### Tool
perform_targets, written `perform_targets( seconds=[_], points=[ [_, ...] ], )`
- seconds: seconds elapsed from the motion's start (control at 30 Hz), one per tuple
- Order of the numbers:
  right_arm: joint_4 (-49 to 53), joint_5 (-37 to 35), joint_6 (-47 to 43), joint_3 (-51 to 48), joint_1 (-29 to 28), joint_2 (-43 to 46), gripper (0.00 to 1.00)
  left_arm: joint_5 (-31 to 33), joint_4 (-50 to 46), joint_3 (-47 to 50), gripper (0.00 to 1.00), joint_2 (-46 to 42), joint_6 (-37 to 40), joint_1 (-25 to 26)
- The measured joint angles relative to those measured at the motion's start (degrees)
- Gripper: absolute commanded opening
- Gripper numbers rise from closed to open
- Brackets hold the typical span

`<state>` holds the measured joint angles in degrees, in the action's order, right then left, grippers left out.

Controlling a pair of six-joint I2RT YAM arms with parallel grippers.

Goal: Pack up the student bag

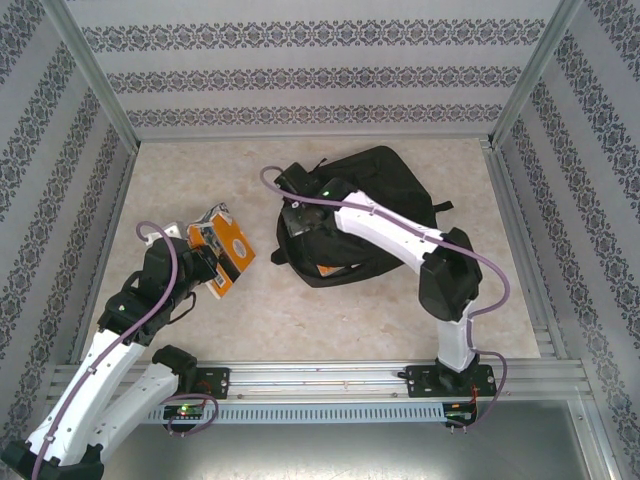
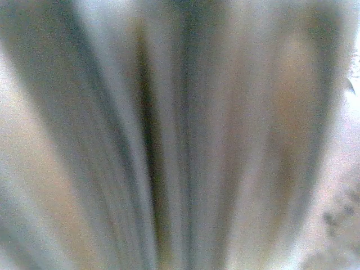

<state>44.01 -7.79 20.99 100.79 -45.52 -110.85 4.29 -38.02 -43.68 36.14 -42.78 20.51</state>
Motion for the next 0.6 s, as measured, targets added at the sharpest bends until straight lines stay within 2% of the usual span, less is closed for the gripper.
perform_targets(
  seconds=[0.17,0.37,0.6],
  points=[
    [3.8,4.2,-2.2,2.6,3.0,3.0,0.0,-7.4,2.9,-0.5,0.0,0.4,0.4,0.0],
    [7.5,10.3,-4.1,3.8,7.7,7.0,0.0,-18.7,11.2,-0.9,0.0,2.8,-2.5,0.0],
    [9.3,17.7,-4.5,3.8,12.2,8.7,0.0,-27.9,30.0,4.3,0.0,8.9,-13.1,-0.1]
  ],
)
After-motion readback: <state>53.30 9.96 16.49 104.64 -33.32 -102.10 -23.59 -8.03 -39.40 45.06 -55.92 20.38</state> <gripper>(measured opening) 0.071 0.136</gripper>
